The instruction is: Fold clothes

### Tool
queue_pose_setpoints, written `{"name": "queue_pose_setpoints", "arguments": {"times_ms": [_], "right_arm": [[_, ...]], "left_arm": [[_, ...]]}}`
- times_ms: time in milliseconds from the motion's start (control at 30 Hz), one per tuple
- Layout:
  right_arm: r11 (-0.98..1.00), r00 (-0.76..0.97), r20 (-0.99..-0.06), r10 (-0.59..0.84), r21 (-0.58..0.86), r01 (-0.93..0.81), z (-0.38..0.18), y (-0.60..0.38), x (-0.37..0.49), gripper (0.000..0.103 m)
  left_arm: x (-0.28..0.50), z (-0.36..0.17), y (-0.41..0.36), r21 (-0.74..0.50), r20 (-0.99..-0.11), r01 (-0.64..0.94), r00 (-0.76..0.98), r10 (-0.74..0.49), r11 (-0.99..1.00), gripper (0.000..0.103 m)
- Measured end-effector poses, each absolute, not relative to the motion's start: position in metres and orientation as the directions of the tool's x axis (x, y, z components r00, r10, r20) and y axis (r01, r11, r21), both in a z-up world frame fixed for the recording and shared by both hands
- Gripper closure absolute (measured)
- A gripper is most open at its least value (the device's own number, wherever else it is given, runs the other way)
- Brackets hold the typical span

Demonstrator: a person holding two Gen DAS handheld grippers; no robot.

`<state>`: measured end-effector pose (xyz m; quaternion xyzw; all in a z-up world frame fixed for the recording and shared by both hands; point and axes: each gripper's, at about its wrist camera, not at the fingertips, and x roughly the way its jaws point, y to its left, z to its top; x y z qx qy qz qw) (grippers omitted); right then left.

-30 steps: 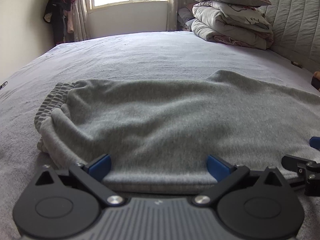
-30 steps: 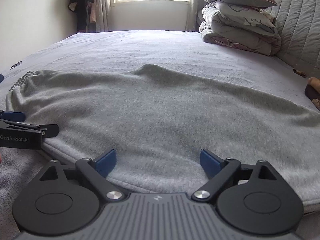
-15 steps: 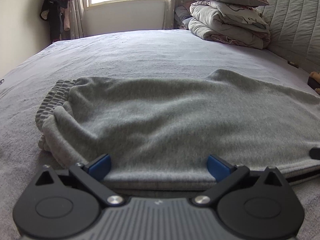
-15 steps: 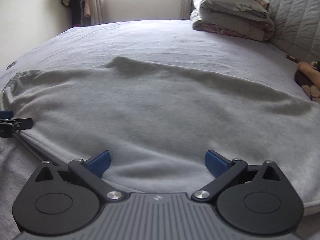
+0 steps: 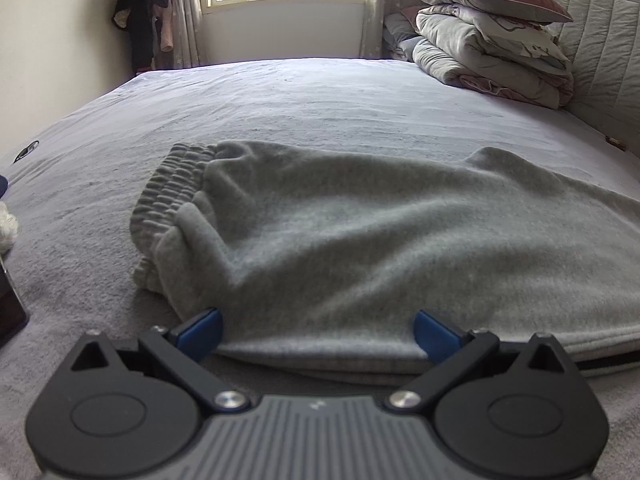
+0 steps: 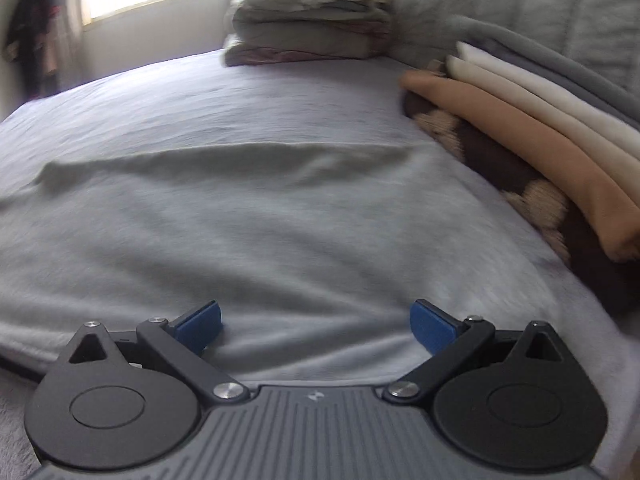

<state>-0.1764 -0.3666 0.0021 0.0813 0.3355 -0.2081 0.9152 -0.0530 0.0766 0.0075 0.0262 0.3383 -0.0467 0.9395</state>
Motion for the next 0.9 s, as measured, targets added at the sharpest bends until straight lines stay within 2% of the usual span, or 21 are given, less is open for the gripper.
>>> {"name": "queue_pose_setpoints", "arguments": {"times_ms": [100,267,367,533,633,767,833,900], "right_arm": [[0.861,0.654,-0.65,-0.386,0.0,0.508,0.003,-0.381,-0.183,0.0],[0.868,0.629,-0.664,-0.403,-0.061,0.492,0.004,-0.377,-0.175,0.0],[0.876,0.588,-0.708,-0.391,-0.09,0.474,0.014,-0.382,-0.161,0.0],[0.932,0.614,-0.716,-0.333,-0.148,0.332,0.035,-0.382,-0.153,0.0],[0.941,0.644,-0.722,-0.255,-0.032,0.336,0.042,-0.397,-0.156,0.0],[0.834,0.679,-0.725,-0.111,0.303,0.46,0.036,-0.436,-0.171,0.0],[0.773,0.67,-0.737,-0.089,0.373,0.513,0.032,-0.448,-0.177,0.0],[0.72,0.705,-0.706,-0.066,0.455,0.523,0.032,-0.455,-0.188,0.0]], "left_arm": [[-0.053,0.009,0.078,0.033,-0.639,0.098,0.768,-0.055,0.995,0.0],[-0.053,0.01,0.077,0.041,-0.633,0.087,0.773,-0.042,0.995,0.0],[-0.055,0.015,0.073,0.059,-0.625,0.081,0.78,-0.027,0.995,0.001],[-0.052,0.031,0.082,-0.041,-0.635,0.048,0.77,-0.063,0.998,0.001],[-0.046,0.035,0.089,-0.086,-0.64,0.005,0.766,-0.059,0.996,0.001],[-0.043,0.038,0.086,-0.084,-0.649,-0.004,0.759,-0.052,0.996,0.001],[-0.044,0.04,0.084,-0.088,-0.648,0.006,0.759,-0.062,0.996,0.001],[-0.044,0.043,0.081,-0.092,-0.647,0.018,0.759,-0.074,0.996,0.001]]}}
